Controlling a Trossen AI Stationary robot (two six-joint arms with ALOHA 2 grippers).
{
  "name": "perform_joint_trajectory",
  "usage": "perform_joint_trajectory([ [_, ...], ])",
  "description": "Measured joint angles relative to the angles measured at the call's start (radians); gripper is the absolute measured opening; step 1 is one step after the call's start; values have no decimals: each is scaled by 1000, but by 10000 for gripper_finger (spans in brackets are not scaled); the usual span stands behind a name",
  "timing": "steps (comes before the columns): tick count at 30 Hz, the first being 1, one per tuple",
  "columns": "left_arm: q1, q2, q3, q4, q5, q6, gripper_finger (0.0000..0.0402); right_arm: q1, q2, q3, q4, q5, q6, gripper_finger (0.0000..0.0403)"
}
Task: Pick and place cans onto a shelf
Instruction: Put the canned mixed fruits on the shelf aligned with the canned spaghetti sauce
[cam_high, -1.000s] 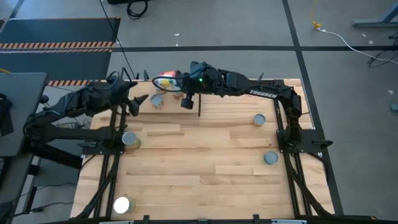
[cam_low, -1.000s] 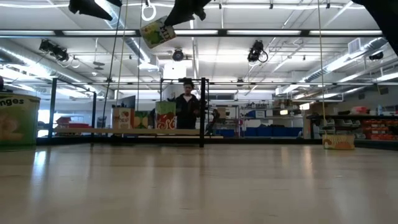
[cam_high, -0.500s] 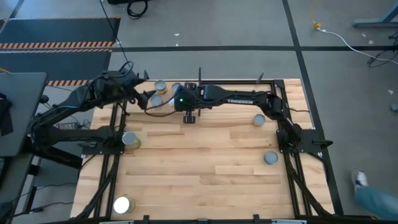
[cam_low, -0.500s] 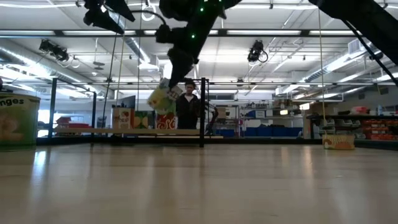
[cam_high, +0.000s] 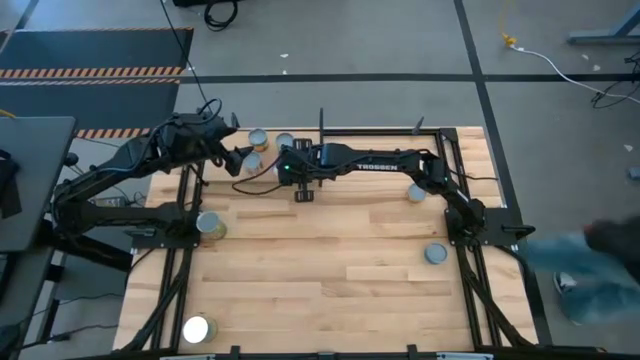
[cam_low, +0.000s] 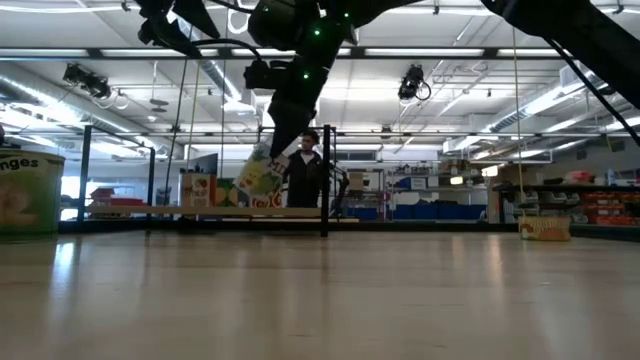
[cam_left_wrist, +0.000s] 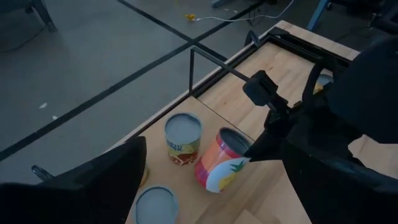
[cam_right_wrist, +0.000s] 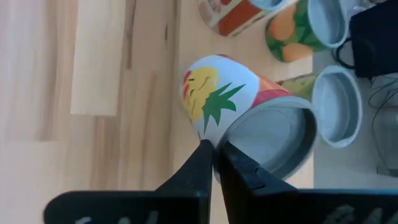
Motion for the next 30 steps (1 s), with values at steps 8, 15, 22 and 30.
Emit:
perform_joint_trajectory([
  [8,-1,0,0,-2,6,0,375,1,5,0,56,55,2,60],
  [15,-1,0,0,-3,8,-3,375,-12,5,0,89,72,26,90],
  [22,-1,-1,0,-2,9,-5,375,-12,-57,0,71,11,98,114],
  [30,-1,-1,0,19,20,-46,375,-34,-47,-4,32,-192,486,115],
])
